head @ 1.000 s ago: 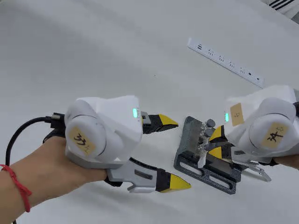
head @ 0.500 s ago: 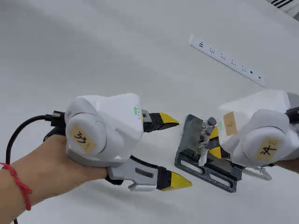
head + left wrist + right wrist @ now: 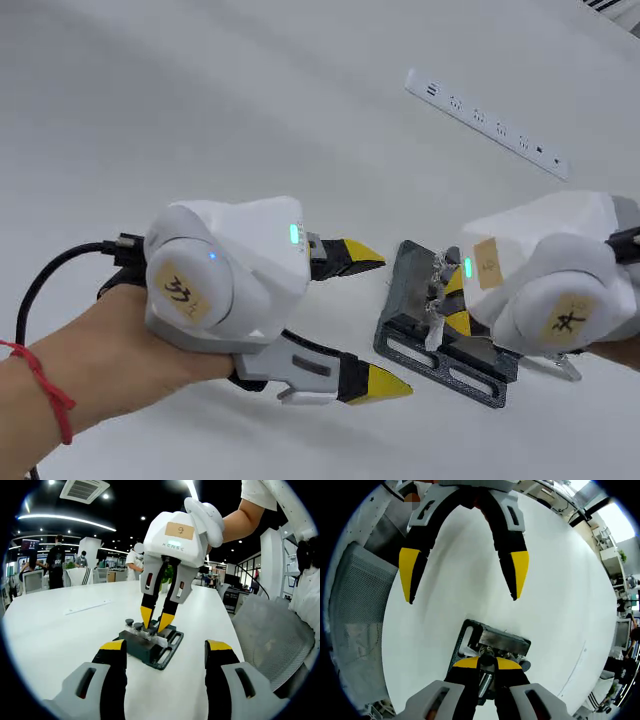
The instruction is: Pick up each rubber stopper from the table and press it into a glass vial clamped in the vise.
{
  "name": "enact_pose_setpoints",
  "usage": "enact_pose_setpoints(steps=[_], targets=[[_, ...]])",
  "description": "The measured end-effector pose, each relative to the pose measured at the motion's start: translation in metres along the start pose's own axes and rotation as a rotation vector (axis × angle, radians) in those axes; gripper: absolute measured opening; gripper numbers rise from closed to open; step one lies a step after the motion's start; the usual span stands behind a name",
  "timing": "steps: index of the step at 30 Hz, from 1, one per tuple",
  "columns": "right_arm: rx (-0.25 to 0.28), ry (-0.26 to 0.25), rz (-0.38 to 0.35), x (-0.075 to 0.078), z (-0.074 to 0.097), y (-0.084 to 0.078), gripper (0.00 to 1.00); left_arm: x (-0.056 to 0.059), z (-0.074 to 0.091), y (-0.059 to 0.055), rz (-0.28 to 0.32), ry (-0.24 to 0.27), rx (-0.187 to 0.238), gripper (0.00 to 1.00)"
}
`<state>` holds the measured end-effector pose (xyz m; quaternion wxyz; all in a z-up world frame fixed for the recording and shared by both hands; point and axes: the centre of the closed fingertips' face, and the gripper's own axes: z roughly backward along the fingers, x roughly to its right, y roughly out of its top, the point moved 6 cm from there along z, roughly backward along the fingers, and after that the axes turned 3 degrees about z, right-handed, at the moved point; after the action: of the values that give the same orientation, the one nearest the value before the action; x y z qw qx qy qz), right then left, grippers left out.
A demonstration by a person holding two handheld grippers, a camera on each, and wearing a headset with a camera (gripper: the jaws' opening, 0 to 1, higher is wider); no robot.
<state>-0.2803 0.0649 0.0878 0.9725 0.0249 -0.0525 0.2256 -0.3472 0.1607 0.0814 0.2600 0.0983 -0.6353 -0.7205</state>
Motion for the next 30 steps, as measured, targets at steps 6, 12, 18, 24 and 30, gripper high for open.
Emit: enact_pose_setpoints(steps=[6,12,18,24,30], targets=[[0.079,0.057,-0.142,0.005,0.0,-0.006,0.05,-0.001,-0.001,0.0,0.003,0.001,0.0,0.6],[0.137,0.083,-0.237,0.008,-0.001,-0.011,0.05,0.0,-0.004,0.002,-0.001,-0.008,0.003,0.59],[0.178,0.093,-0.294,0.007,-0.002,-0.013,0.04,0.001,-0.004,0.001,-0.001,-0.011,0.0,0.58],[0.213,0.087,-0.342,0.007,-0.003,-0.016,0.04,0.003,-0.007,0.001,-0.004,-0.022,-0.012,0.58],[0.236,0.075,-0.36,0.005,-0.004,-0.017,0.04,0.003,-0.01,0.003,-0.01,-0.029,-0.018,0.57]])
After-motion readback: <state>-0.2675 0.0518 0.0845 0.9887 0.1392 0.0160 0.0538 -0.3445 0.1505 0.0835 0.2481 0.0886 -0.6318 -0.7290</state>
